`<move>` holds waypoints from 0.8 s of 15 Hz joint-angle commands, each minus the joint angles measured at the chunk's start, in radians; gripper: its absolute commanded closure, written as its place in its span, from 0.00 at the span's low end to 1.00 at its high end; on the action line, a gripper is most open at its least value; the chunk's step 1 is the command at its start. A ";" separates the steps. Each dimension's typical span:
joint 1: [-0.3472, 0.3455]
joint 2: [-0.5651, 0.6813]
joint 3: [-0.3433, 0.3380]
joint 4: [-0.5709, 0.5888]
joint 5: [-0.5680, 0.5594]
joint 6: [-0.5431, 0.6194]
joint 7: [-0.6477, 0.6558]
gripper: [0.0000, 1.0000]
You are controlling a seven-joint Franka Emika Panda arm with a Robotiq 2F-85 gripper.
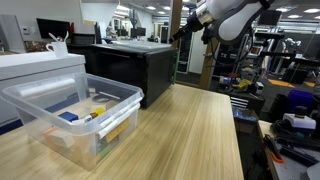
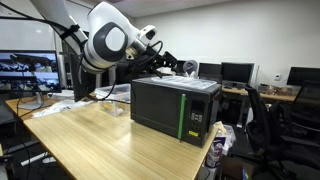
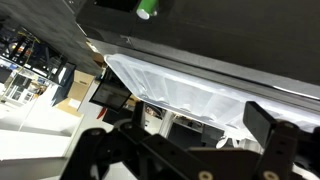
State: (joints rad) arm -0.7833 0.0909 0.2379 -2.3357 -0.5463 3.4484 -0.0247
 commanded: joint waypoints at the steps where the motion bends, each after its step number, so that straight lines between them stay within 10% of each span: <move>1: -0.039 -0.069 0.016 -0.056 -0.076 -0.030 0.075 0.00; 12: -0.090 -0.065 -0.101 -0.054 -0.073 0.027 0.044 0.00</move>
State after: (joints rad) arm -0.8705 0.0243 0.1343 -2.3704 -0.5813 3.4454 0.0189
